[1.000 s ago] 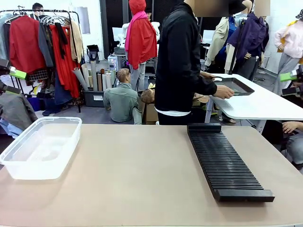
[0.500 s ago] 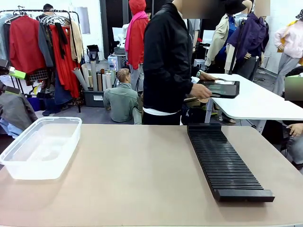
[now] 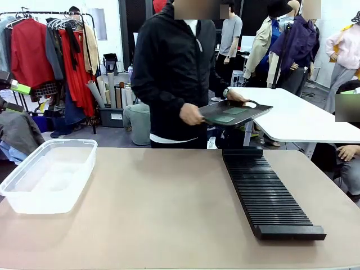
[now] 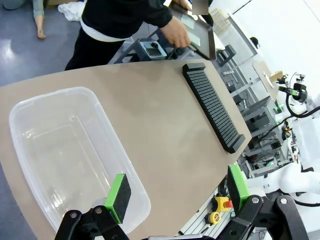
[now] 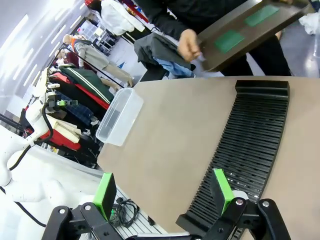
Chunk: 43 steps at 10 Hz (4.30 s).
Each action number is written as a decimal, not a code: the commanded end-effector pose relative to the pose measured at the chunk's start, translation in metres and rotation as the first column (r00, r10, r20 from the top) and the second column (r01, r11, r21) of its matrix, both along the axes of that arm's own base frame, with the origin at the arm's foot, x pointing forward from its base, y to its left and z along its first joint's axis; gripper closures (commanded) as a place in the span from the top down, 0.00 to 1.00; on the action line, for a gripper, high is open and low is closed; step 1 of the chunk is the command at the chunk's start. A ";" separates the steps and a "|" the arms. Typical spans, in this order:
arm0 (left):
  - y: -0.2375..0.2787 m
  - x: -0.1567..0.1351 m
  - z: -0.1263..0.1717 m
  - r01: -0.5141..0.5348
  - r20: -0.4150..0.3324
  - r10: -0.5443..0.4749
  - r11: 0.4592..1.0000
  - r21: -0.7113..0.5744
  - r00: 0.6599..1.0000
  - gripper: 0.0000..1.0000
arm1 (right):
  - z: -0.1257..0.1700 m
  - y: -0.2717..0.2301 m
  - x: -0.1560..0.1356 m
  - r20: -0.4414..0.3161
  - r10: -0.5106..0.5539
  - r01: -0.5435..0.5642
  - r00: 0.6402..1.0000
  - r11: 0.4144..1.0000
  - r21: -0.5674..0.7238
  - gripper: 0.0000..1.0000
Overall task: Sort PCBs into racks and boxes based on the side picked up.
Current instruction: Pick up the Blank PCB handed by the Human.
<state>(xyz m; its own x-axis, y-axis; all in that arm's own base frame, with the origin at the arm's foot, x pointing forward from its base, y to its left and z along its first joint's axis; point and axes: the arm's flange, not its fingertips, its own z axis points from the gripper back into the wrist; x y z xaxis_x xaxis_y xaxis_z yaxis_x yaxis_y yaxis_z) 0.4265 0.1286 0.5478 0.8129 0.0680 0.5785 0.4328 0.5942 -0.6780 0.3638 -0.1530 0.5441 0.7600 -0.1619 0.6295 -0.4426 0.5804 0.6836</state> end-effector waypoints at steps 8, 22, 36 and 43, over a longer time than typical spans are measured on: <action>0.001 0.000 0.000 -0.003 0.002 0.003 1.000 -0.003 1.000 1.00 | 0.002 0.001 0.001 0.006 -0.001 0.000 1.000 1.000 0.005 1.00; 0.001 0.000 0.000 -0.003 0.002 0.003 1.000 -0.003 1.000 1.00 | 0.002 0.001 0.001 0.006 -0.001 0.000 1.000 1.000 0.005 1.00; -0.020 0.009 -0.032 0.128 -0.045 -0.133 0.986 -0.104 0.990 1.00 | 0.002 0.001 0.001 0.006 -0.001 0.000 1.000 1.000 0.005 1.00; -0.064 0.035 -0.090 0.265 -0.043 -0.281 0.939 -0.221 0.959 1.00 | 0.002 0.001 0.001 0.006 -0.001 0.000 1.000 1.000 0.005 1.00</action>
<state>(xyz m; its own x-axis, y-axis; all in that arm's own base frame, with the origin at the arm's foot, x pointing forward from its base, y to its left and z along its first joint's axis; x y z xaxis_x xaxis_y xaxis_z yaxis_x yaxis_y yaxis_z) 0.4548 0.0639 0.4624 0.8689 -0.0623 0.4911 0.4786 0.3590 -0.8013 0.3645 -0.1534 0.5438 0.7611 -0.1617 0.6282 -0.4404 0.5823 0.6834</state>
